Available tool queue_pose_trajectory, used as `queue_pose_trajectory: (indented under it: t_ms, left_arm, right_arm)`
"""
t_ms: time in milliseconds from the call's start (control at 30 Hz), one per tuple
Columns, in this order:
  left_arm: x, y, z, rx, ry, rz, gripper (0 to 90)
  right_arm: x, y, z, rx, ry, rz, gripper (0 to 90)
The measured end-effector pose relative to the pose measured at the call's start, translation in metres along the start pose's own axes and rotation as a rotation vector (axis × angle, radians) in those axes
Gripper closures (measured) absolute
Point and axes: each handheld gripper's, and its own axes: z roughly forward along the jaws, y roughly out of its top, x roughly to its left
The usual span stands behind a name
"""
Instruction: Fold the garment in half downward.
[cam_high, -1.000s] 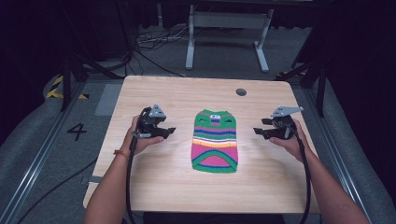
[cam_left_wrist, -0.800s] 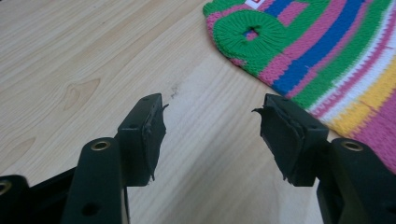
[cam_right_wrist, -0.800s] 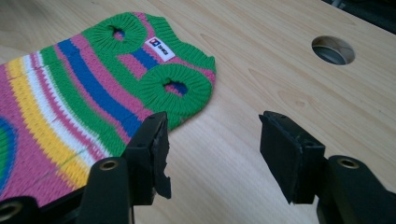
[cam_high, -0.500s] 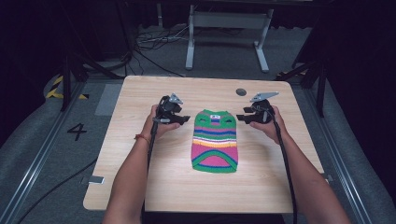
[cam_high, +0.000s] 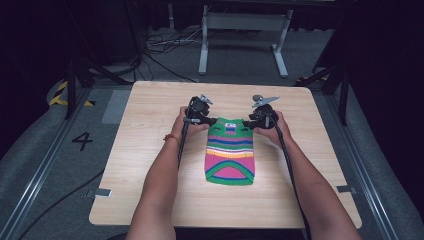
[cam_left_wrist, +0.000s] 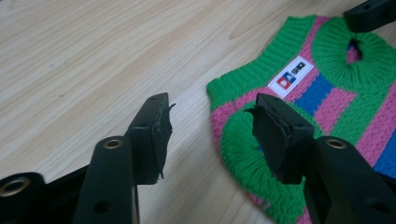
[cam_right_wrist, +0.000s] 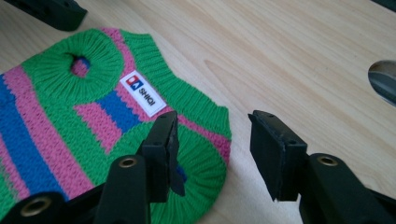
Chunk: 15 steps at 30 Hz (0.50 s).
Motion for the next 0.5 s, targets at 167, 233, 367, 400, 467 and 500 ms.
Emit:
queue_pose_trajectory:
  t_ms: [167, 233, 367, 400, 467, 500]
  left_arm:
    - [-0.003, -0.002, 0.012, 0.045, 0.0, -0.003, 47.4]
    - [-0.002, -0.004, 0.015, 0.054, -0.001, -0.009, 47.6]
    - [-0.001, -0.007, 0.018, 0.043, -0.016, -0.049, 53.2]
    - [-0.002, -0.008, 0.018, 0.035, -0.021, -0.052, 54.4]
    - [-0.003, -0.009, 0.018, 0.024, -0.035, -0.047, 60.1]
    - [-0.003, -0.009, 0.018, 0.025, -0.045, -0.048, 63.6]
  right_arm:
    - [-0.003, -0.002, 0.009, 0.017, 0.0, 0.042, 53.1]
    - [-0.003, -0.003, 0.014, 0.031, 0.006, 0.057, 53.2]
    - [-0.003, -0.004, 0.019, 0.057, 0.015, 0.064, 52.8]
    - [-0.004, -0.005, 0.019, 0.057, 0.021, 0.071, 53.2]
    - [-0.005, -0.006, 0.019, 0.054, 0.028, 0.084, 55.0]
    - [-0.006, -0.006, 0.019, 0.047, 0.029, 0.091, 56.6]
